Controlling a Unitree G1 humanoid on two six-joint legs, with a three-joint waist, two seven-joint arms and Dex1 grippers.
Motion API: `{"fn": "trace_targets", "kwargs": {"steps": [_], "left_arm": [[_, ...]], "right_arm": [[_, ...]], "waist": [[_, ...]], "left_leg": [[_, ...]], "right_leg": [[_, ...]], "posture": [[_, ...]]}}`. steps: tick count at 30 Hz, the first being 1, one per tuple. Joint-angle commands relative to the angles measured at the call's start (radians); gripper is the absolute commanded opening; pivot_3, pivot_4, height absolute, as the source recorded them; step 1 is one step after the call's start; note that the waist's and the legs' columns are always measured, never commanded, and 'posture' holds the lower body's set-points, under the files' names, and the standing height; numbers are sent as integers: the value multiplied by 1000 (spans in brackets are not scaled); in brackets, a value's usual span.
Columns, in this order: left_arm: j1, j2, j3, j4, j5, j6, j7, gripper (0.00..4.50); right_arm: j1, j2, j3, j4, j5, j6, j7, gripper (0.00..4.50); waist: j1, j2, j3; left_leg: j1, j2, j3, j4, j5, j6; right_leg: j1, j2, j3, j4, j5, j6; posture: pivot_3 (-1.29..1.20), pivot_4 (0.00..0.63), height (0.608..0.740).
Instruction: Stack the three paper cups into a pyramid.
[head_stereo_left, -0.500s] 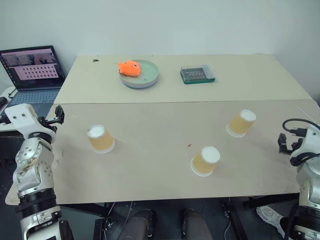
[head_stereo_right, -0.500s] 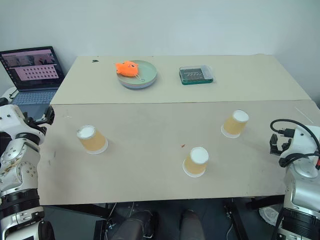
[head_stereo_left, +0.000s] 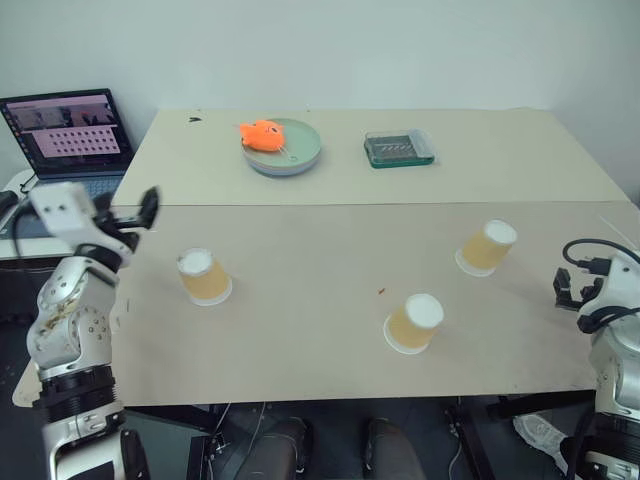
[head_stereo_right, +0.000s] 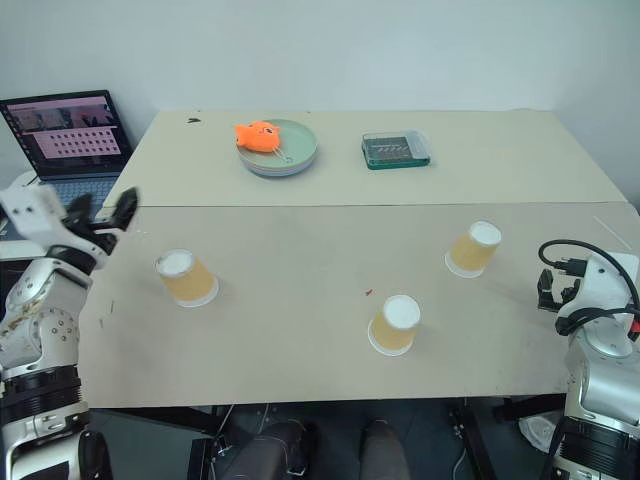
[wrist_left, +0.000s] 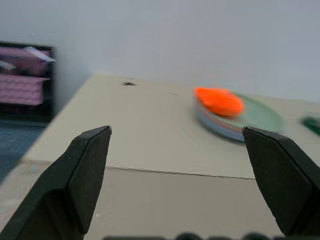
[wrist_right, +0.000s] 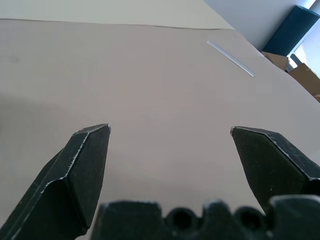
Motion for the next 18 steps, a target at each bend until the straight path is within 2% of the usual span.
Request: {"fn": "trace_targets", "kwargs": {"steps": [1, 3, 5, 7, 10, 14, 18], "left_arm": [[-5, 79, -54, -280, -246, 171, -151, 4472], [12, 150, -91, -407, -424, 298, -237, 4472], [52, 239, -129, -494, -522, 388, -326, 4472], [98, 304, -146, -516, -526, 410, -401, 4472], [124, 350, -172, -505, -479, 391, -450, 4472], [120, 362, -189, -497, -472, 388, -485, 4472], [132, 363, -207, -517, -450, 374, -500, 4472]], "right_arm": [[-4, -18, -26, -32, -6, -21, -4, 4500], [-2, -22, -28, -31, -7, -20, -4, 4500], [1, -32, -26, -37, -10, -17, 4, 4500], [16, -54, -33, -58, -3, -9, 33, 4500], [56, -106, -72, -89, 41, -1, 119, 4500], [203, -263, -162, -198, 221, 36, 480, 4500], [433, -359, -348, -312, 452, 94, 906, 4500]], "waist": [[-3, 0, 0], [-8, 1, 0], [-15, 3, 0], [-22, 8, 0], [-23, 16, 1], [-19, 19, 2], [-14, 16, 2]], "left_leg": [[-1, 0, 0, 0, 0, 0], [0, 0, 1, -1, 0, 0], [0, 1, 1, -2, 0, 0], [1, 1, 1, -2, 0, 0], [3, 1, 2, -3, 0, 0], [5, 2, 3, -3, 0, 0], [4, 4, 3, -3, 0, 0]], "right_leg": [[-1, 0, 0, 0, 0, 0], [-2, 0, 1, 1, 0, 0], [-2, 1, 3, 1, 0, 0], [-3, 3, 5, 1, -1, 0], [-2, 5, 8, 2, -2, 0], [2, 5, 9, 1, -2, -1], [2, 5, 8, -1, -3, 0]], "posture": [[0, 150, 740], [0, 150, 740], [0, 150, 740], [0, 150, 740], [0, 150, 740], [0, 150, 740], [0, 150, 740]]}}
